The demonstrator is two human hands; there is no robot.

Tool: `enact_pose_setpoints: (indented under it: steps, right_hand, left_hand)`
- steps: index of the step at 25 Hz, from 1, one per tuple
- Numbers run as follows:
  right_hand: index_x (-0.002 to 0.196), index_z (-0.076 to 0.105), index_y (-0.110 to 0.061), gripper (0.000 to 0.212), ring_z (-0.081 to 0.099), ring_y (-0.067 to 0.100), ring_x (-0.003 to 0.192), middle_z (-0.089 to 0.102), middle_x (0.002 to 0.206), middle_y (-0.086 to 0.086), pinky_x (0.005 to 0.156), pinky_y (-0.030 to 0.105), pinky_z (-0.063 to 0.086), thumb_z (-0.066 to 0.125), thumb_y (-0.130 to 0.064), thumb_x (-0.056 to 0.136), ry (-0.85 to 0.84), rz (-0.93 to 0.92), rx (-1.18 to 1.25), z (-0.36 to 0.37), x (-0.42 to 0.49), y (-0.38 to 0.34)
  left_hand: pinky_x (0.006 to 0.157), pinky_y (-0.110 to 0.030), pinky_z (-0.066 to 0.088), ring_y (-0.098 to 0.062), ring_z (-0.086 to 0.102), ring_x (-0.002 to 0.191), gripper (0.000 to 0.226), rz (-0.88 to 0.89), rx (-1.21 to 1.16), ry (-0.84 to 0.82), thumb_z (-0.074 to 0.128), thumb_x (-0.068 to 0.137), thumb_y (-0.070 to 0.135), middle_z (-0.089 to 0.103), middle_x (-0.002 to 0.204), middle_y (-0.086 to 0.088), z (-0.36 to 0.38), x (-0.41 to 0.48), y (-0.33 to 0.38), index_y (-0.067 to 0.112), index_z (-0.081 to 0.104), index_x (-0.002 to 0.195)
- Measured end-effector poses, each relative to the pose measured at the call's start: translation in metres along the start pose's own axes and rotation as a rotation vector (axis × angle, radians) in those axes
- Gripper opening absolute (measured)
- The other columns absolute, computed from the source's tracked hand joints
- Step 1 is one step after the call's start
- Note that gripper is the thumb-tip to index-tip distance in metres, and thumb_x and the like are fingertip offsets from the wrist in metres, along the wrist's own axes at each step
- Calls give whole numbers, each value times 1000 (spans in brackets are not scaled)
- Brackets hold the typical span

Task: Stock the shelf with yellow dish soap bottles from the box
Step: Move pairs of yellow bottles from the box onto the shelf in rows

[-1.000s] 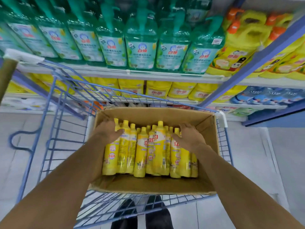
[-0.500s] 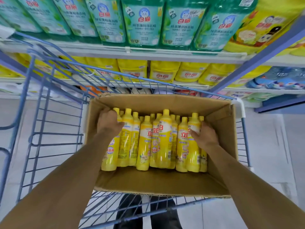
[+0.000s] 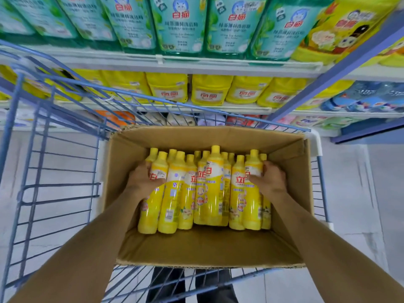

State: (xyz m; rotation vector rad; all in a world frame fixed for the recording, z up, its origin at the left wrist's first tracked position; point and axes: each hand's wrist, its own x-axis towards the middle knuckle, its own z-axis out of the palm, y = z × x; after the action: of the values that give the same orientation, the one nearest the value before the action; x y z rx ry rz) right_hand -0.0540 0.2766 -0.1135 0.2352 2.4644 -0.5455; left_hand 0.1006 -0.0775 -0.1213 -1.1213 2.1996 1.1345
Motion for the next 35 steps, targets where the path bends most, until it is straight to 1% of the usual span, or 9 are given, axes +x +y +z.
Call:
enact_pose_setpoints:
  steps: [2, 6, 11, 16, 19, 22, 26, 31, 35]
  right_hand:
    - [111, 65, -24, 60, 67, 27, 107, 73, 106, 1, 94, 40, 56, 84, -52, 62, 0, 13, 38, 0, 0, 1]
    - [103, 69, -20, 41, 69, 10, 85, 72, 95, -6, 66, 19, 51, 92, -27, 69, -87, -17, 202, -6, -4, -3]
    - [100, 71, -24, 33, 74, 12, 90, 77, 104, 0, 80, 36, 61, 90, -25, 74, -163, -54, 335, -3, -11, 5]
    - [107, 67, -15, 42, 68, 9, 84, 73, 100, -2, 66, 21, 50, 89, -29, 74, -124, -58, 276, 7, -24, -2]
    - [99, 65, -16, 38, 67, 11, 86, 71, 93, -6, 68, 24, 48, 87, -36, 75, -102, -148, 169, 10, -38, -12]
    - [103, 66, -21, 37, 68, 8, 90, 72, 96, -9, 69, 22, 51, 86, -37, 77, -146, -229, 230, 4, -54, -30]
    - [103, 67, -26, 39, 69, 8, 91, 73, 97, -10, 79, 32, 58, 87, -44, 75, -115, -336, 323, -24, -76, -73]
    - [105, 70, -23, 37, 71, 6, 87, 75, 92, -11, 78, 32, 57, 88, -33, 74, -51, -526, 405, -73, -118, -132]
    - [102, 69, -25, 33, 69, 1, 85, 74, 95, -12, 75, 26, 55, 88, -30, 76, 53, -649, 490, -127, -151, -189]
  left_hand:
    - [91, -37, 55, -21, 71, 96, 46, 5, -23, -4, 90, 69, 32, 76, 102, -3, 6, 1, -6, 17, 69, 106]
    - [89, -42, 59, -17, 73, 88, 33, 0, -147, -33, 88, 74, 32, 77, 93, 1, 12, -1, -10, 20, 74, 102]
    - [83, -41, 60, -23, 74, 84, 23, -56, -264, -53, 87, 76, 23, 76, 92, -7, 16, -3, -6, 16, 75, 94]
    - [78, -36, 59, -16, 73, 87, 34, -53, -435, -33, 89, 73, 24, 75, 97, 0, 20, -21, -5, 20, 71, 101]
    - [76, -35, 61, -18, 75, 89, 38, 40, -474, -46, 88, 74, 18, 77, 98, -2, 10, -34, 1, 13, 71, 108]
    - [76, -36, 61, -15, 75, 88, 39, 133, -494, -85, 88, 74, 20, 78, 98, 0, -12, -47, 17, 15, 71, 108]
    - [71, -34, 61, -20, 75, 91, 36, 262, -513, -106, 89, 73, 18, 78, 97, -1, -43, -68, 54, 14, 71, 105]
    - [85, -47, 60, -22, 74, 95, 35, 463, -550, -91, 87, 75, 11, 78, 100, -4, -85, -106, 119, 11, 72, 107]
    - [84, -39, 61, -17, 74, 94, 33, 613, -576, -65, 86, 77, 14, 77, 101, -4, -137, -143, 182, 10, 72, 106]
